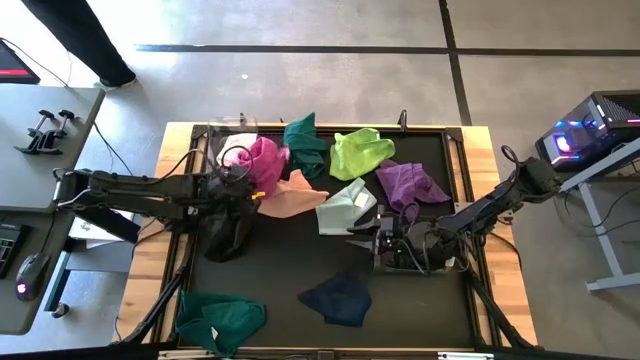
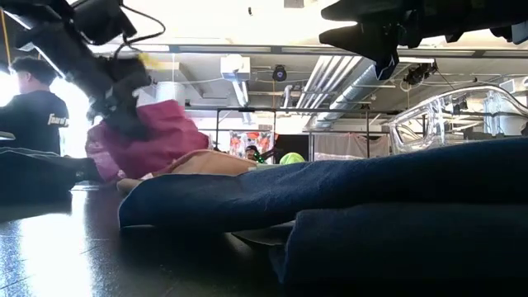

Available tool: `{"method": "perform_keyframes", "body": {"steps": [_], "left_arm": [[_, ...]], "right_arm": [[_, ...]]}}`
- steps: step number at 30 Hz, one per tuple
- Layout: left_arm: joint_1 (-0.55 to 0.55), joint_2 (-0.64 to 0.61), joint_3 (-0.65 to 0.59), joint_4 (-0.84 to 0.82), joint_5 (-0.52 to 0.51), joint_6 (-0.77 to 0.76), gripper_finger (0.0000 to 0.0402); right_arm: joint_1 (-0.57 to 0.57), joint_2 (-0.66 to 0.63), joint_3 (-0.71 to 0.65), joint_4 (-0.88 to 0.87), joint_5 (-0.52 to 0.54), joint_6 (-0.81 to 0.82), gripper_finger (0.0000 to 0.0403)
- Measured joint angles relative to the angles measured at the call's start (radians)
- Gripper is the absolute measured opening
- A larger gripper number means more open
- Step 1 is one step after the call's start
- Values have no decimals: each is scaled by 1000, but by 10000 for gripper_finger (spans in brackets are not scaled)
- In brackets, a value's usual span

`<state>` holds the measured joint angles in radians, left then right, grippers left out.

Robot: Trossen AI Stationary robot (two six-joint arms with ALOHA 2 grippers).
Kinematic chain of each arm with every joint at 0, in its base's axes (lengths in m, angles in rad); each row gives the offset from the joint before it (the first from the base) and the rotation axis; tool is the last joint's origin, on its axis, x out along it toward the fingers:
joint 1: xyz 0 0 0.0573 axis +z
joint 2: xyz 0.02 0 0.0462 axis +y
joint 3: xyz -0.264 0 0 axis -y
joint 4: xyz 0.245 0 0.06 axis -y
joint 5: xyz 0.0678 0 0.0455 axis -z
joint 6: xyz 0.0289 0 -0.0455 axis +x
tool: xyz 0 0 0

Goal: Sort towels by color in basket
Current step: Put the pink towel into the left transparent bin

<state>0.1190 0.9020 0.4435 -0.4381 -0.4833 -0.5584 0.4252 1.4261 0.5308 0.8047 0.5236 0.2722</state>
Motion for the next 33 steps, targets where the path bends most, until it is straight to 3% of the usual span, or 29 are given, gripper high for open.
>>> {"method": "perform_keyframes", "body": {"steps": [3, 14, 22, 33], "left_arm": [[-1, -4, 0, -63, -67, -24, 0], [-68, -106, 102, -41, -134, 73, 0], [-232, -121, 114, 266, -129, 201, 0], [-422, 18, 114, 666, -128, 406, 0]], "right_arm": [[0, 0, 0, 0, 0, 0, 151], [0, 0, 0, -1, 1, 0, 151], [0, 0, 0, -3, 1, 0, 151], [0, 0, 0, -16, 1, -4, 151]]}}
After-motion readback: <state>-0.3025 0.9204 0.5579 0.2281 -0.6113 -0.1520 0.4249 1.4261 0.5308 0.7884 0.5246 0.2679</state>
